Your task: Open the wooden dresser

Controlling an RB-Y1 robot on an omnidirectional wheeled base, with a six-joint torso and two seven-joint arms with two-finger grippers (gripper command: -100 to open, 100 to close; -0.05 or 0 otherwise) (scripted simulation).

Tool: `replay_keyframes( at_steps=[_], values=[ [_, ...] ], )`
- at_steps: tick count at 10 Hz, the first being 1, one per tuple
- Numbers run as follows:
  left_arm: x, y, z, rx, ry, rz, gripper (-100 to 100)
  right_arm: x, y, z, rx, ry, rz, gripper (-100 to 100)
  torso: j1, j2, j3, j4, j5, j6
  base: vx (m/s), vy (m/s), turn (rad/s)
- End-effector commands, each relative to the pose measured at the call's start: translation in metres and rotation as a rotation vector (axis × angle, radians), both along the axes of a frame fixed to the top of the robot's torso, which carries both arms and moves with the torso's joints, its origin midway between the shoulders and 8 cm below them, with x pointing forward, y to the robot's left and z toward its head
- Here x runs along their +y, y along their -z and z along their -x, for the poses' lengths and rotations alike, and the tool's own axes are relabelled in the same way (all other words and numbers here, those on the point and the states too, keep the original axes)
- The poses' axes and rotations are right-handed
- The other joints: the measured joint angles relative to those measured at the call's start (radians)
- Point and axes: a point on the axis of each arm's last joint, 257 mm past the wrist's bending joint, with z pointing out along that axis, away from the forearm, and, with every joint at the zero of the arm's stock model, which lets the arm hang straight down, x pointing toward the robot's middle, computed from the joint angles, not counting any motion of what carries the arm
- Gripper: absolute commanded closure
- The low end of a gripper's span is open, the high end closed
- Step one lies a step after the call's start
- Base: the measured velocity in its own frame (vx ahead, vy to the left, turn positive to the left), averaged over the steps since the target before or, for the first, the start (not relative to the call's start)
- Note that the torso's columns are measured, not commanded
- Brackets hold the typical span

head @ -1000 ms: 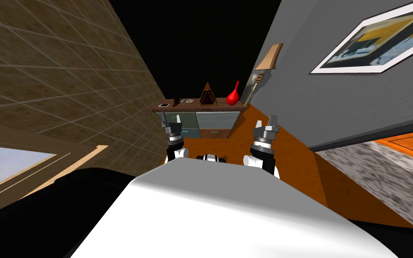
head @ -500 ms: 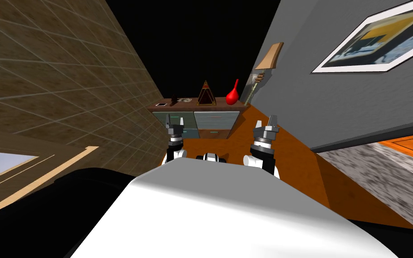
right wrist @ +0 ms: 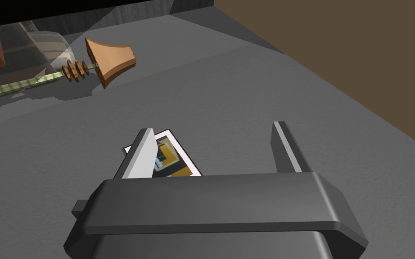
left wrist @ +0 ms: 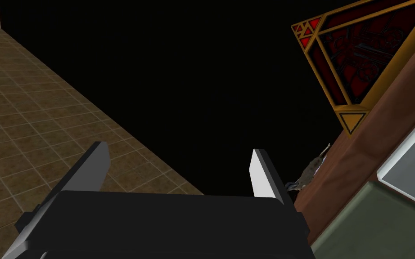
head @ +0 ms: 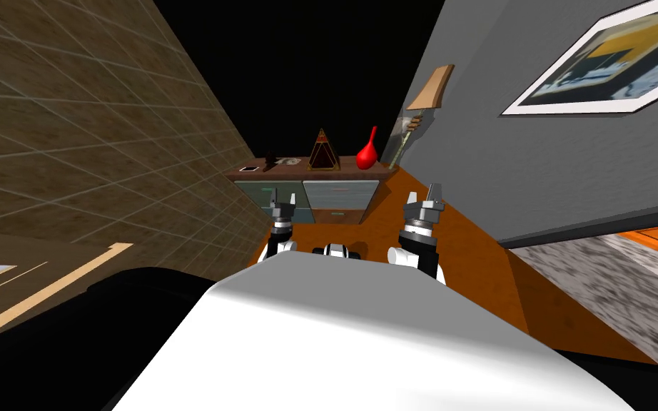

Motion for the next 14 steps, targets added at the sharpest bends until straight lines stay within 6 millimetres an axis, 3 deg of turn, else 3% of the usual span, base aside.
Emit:
replay_keyframes(
  at_steps=[1,4,14],
  values=[
    [0.006,0.027,-0.008,0.050,0.010,0.024,-100,0.000,0.000,0.000,0.000,0.000,0.000,0,0.000,0.000,0.000,0.000,0.000,0.000,0.135,-0.102,0.008],
    [0.014,0.066,-0.014,0.121,0.016,0.066,-100,0.000,0.000,0.000,0.000,0.000,0.000,0,0.002,-0.001,-0.001,0.000,0.000,0.000,0.164,-0.108,0.009],
    [0.030,0.154,-0.015,0.278,0.019,0.170,-100,0.000,0.000,0.000,0.000,0.000,0.000,0,0.001,-0.002,-0.001,-0.001,0.000,0.000,0.119,-0.104,0.010]
  ],
)
